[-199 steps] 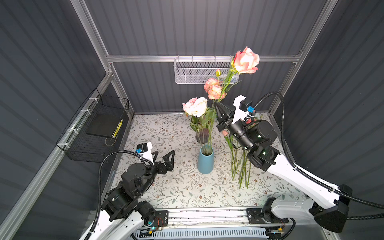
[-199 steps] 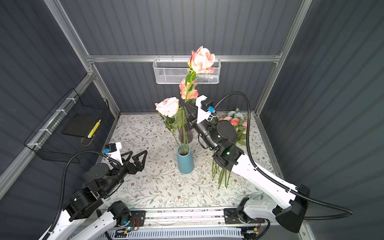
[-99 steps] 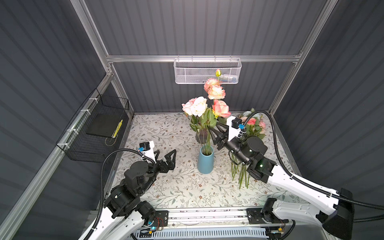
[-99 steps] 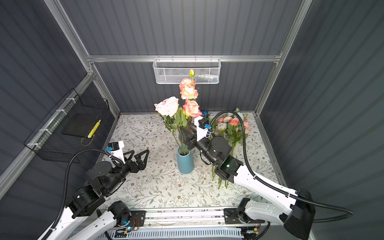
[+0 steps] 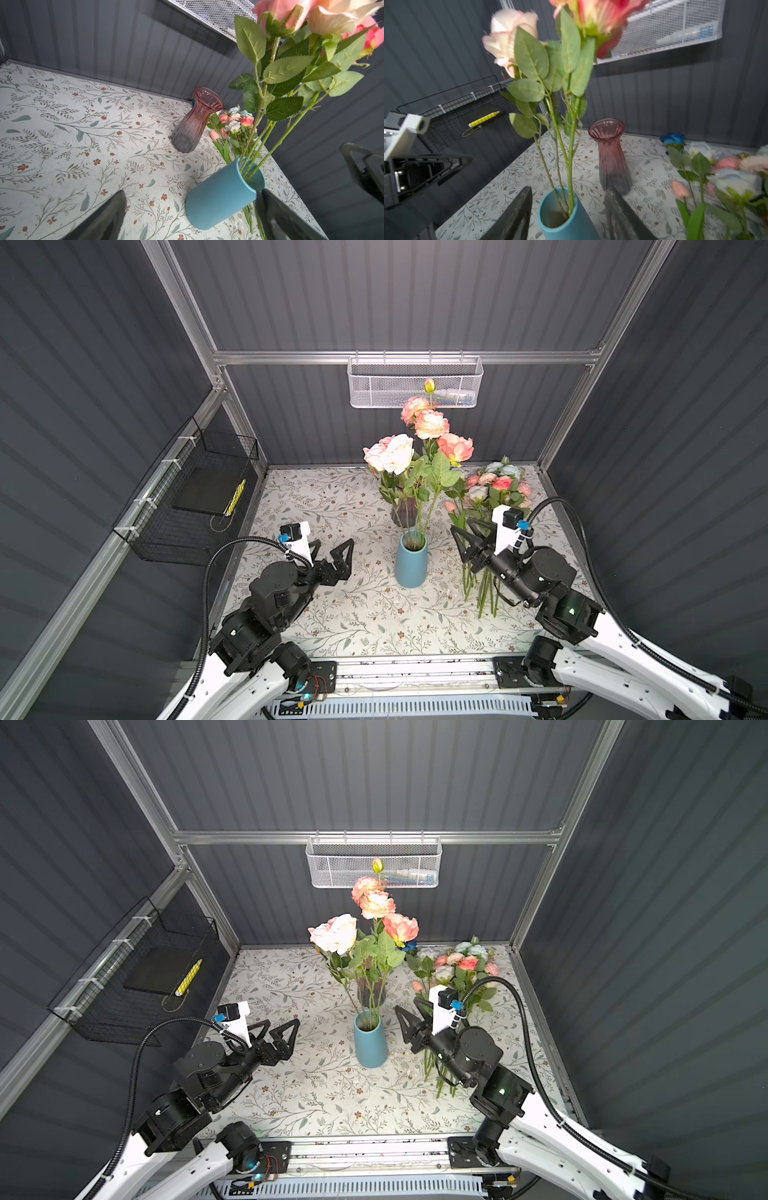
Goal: Arrange the flowers into the vase
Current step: 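Lower the pink rose into the teal vase and open the right gripper, then move the right gripper back to the bunch and grasp another stem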
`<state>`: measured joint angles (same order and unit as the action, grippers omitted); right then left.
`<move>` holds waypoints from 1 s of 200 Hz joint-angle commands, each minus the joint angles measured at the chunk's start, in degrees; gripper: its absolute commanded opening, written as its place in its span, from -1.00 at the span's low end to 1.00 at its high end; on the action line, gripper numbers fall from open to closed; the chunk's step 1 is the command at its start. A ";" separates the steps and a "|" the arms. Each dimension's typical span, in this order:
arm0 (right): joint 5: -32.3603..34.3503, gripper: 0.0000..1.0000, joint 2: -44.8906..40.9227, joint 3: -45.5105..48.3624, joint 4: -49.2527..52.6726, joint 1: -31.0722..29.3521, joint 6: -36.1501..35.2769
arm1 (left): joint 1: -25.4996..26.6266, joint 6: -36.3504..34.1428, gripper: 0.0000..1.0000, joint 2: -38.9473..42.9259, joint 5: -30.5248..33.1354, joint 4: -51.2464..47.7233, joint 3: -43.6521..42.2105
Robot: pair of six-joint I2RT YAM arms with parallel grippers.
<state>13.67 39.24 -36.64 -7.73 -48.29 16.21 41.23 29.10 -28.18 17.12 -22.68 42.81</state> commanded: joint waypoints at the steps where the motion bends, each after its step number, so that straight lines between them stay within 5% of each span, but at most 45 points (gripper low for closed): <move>1: 1.91 0.13 -0.43 4.35 5.84 4.38 5.29 | 0.25 -1.15 1.00 0.70 0.12 1.70 0.35; 38: -11.07 0.04 7.91 4.75 9.90 22.94 15.60 | 0.25 -1.07 0.99 1.58 0.21 0.85 0.03; 74: -18.99 -0.07 31.39 -9.08 22.22 33.54 15.09 | 0.27 -0.80 0.99 2.51 0.28 0.14 -0.40; 120: -24.74 -0.21 49.65 -18.77 22.69 34.01 12.82 | 0.21 -0.52 1.00 3.31 0.67 -0.58 -0.62; 200: -15.33 -0.34 59.14 -24.15 28.35 31.86 10.03 | 0.25 -0.72 0.99 3.68 1.36 -0.94 -0.71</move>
<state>-5.21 96.90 -59.20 17.72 -16.45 27.83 41.23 29.10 -25.17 17.82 -23.18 42.52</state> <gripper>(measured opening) 0.341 0.997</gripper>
